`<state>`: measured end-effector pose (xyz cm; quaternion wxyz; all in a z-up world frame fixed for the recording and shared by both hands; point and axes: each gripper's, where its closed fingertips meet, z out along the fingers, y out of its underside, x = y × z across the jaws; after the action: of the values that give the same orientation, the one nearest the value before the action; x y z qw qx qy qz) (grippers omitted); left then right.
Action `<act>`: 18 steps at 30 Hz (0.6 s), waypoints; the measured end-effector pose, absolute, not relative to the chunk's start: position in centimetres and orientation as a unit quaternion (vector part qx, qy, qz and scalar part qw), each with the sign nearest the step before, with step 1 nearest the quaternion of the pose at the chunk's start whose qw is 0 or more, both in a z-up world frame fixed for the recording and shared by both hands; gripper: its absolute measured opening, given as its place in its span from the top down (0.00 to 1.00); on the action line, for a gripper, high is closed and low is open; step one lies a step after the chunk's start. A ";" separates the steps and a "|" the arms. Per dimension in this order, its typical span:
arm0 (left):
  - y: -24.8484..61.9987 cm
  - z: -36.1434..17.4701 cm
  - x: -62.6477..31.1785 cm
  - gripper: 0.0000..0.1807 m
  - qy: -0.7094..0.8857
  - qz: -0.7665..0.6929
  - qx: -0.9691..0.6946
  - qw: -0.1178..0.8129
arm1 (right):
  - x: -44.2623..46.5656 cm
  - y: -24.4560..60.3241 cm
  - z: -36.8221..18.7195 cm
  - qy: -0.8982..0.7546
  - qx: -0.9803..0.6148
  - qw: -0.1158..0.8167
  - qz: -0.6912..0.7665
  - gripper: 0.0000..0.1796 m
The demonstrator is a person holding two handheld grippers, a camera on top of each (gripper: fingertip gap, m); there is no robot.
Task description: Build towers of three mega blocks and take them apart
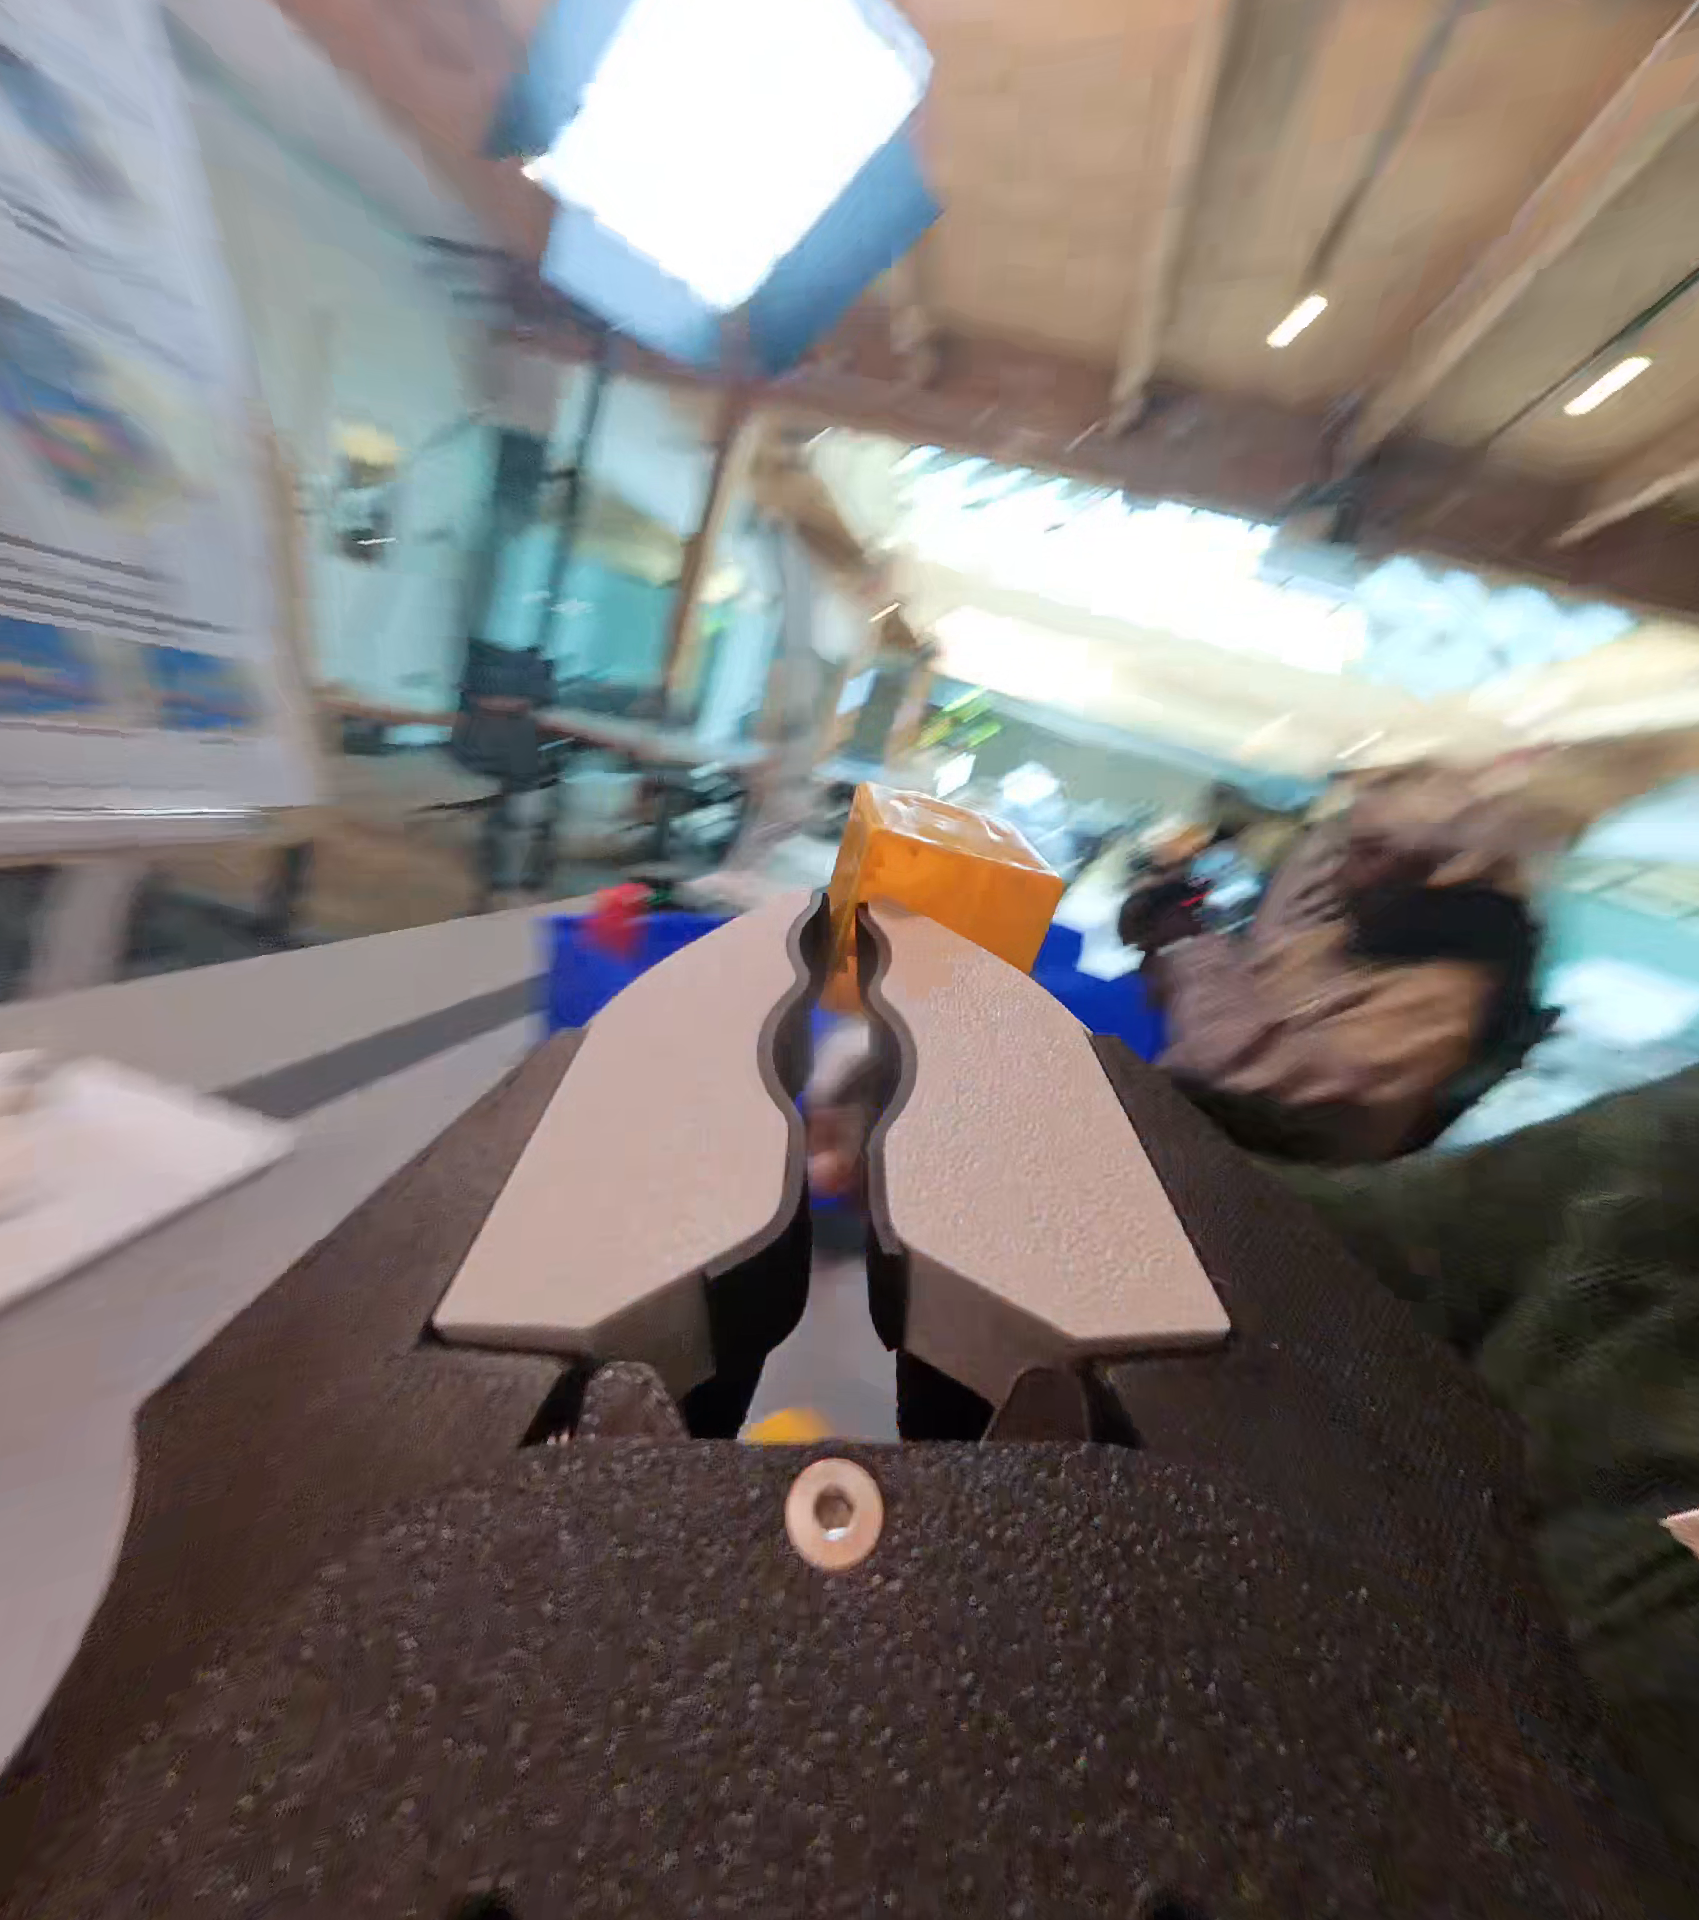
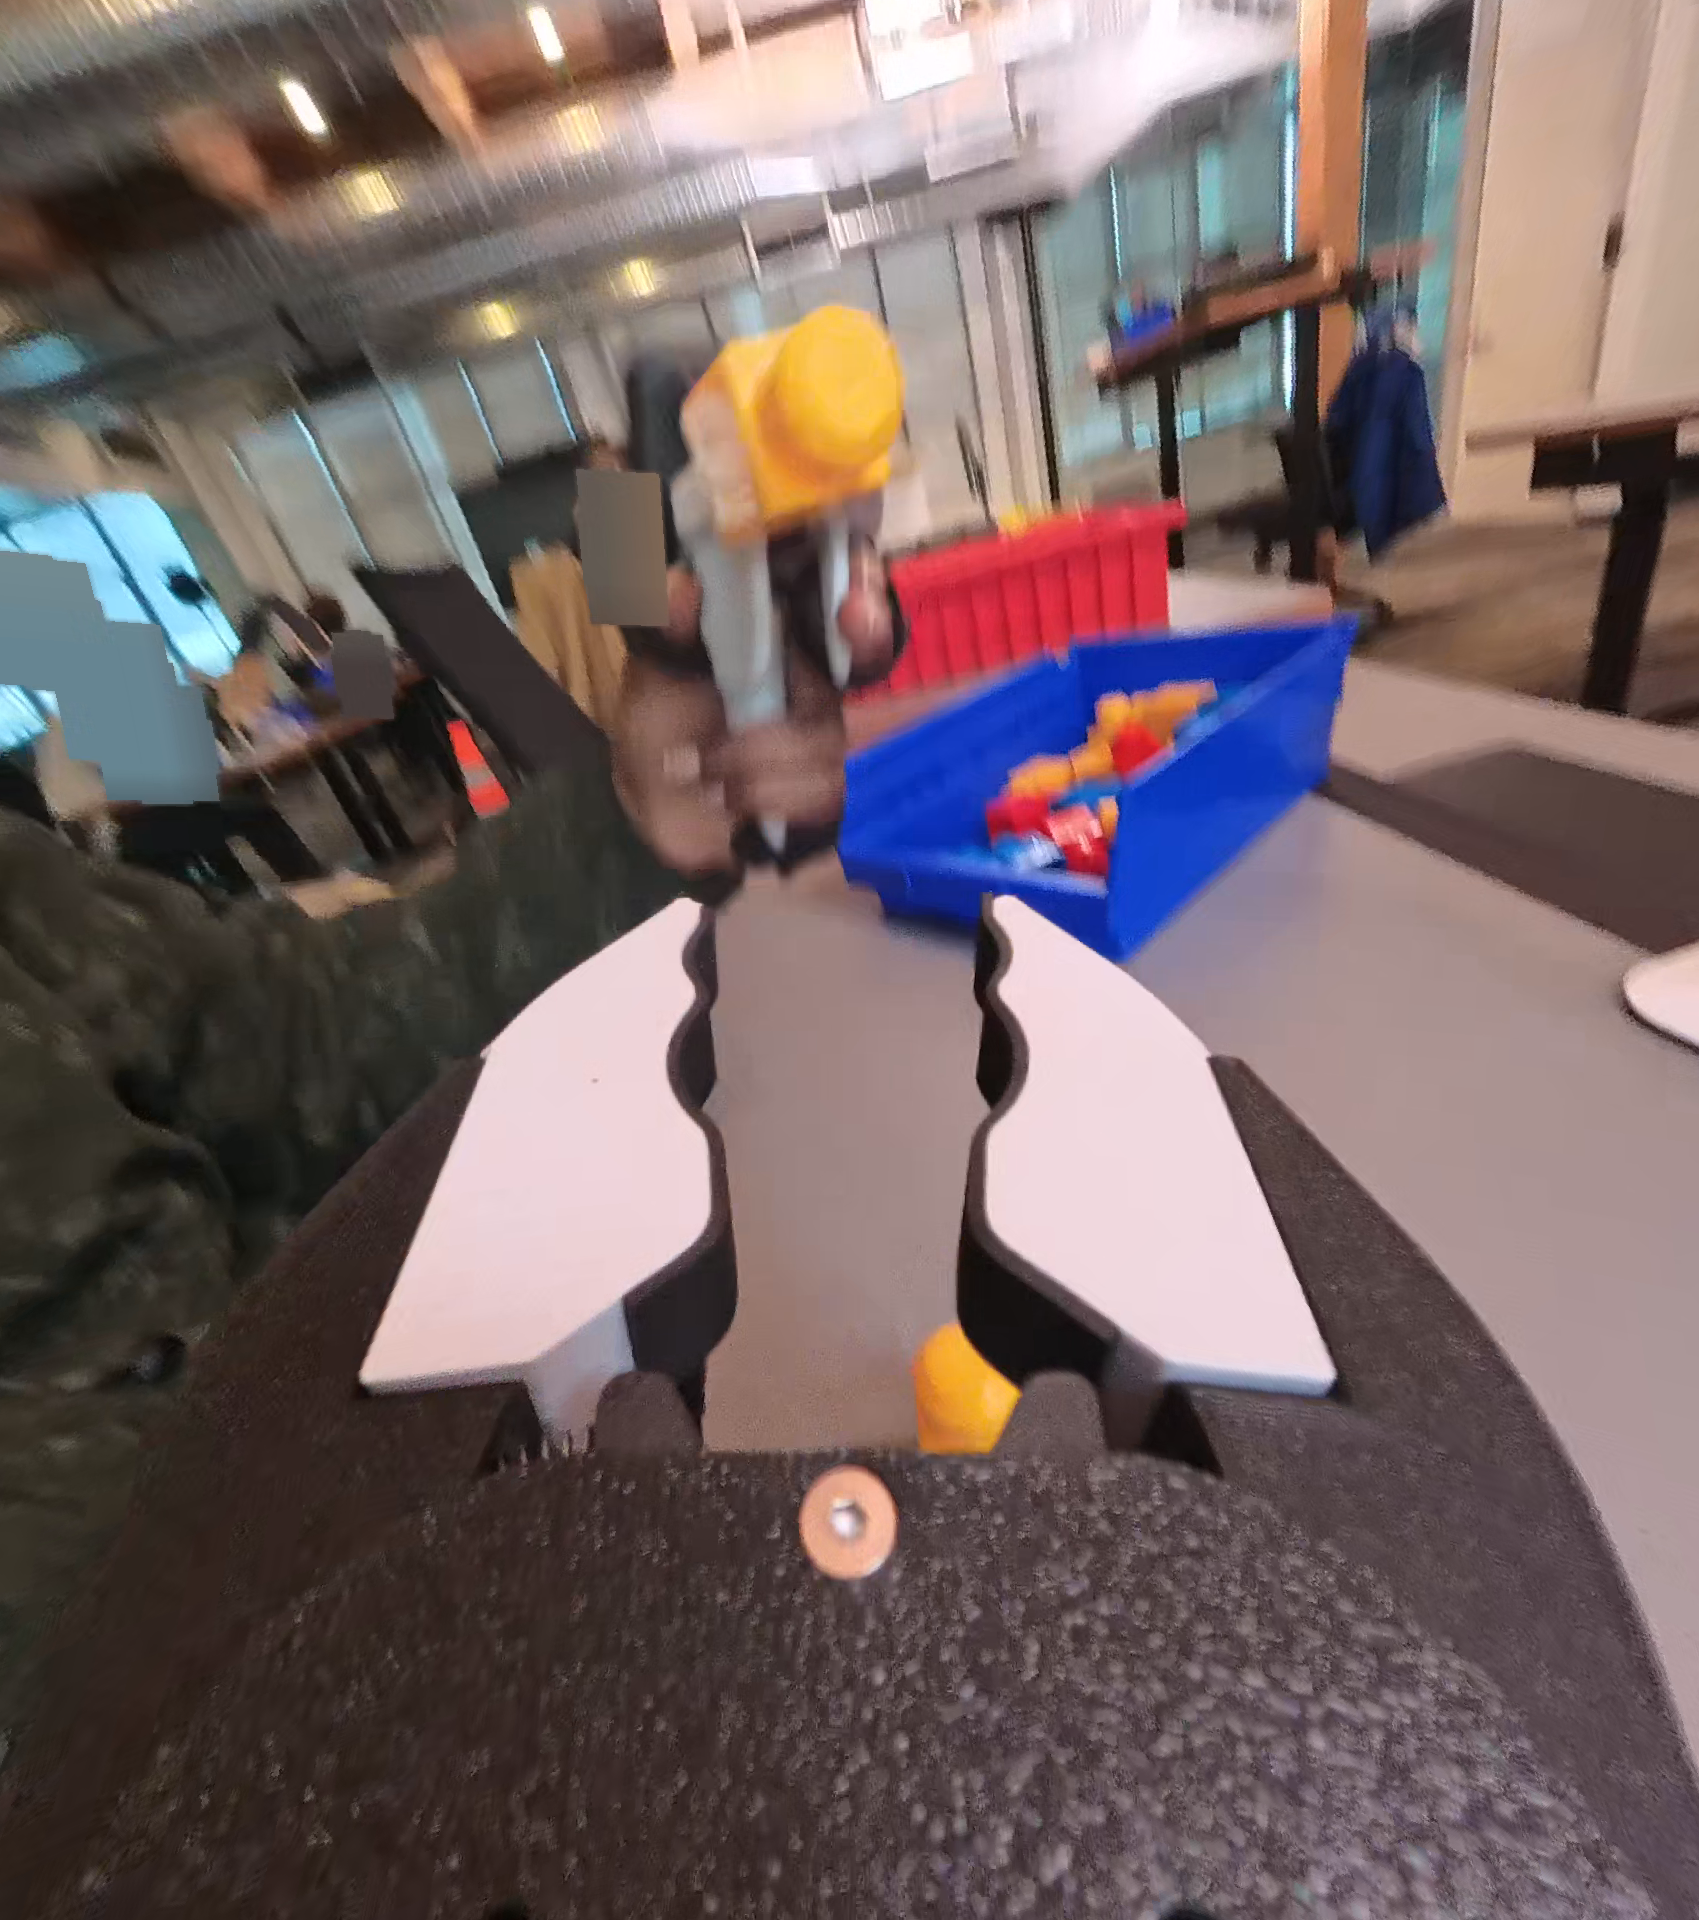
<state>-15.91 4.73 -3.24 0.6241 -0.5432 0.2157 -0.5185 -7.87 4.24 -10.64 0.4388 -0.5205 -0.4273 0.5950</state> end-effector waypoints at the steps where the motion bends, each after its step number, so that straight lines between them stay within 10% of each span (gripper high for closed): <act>1: 3.9 -2.9 -14.4 0.98 0.204 -0.569 -0.514 0.609 | -7.5 4.1 -9.6 -0.412 -0.504 0.448 0.613 0.71; 18: 5.3 -11.2 -6.4 0.86 0.285 -0.494 -0.585 0.577 | -5.7 4.5 -6.6 -0.359 -0.485 0.480 0.636 0.80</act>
<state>-6.43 5.25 -11.16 0.5773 -0.5845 0.2852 -0.4937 -5.70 4.52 -6.61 0.4804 -0.4848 -0.3594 0.6364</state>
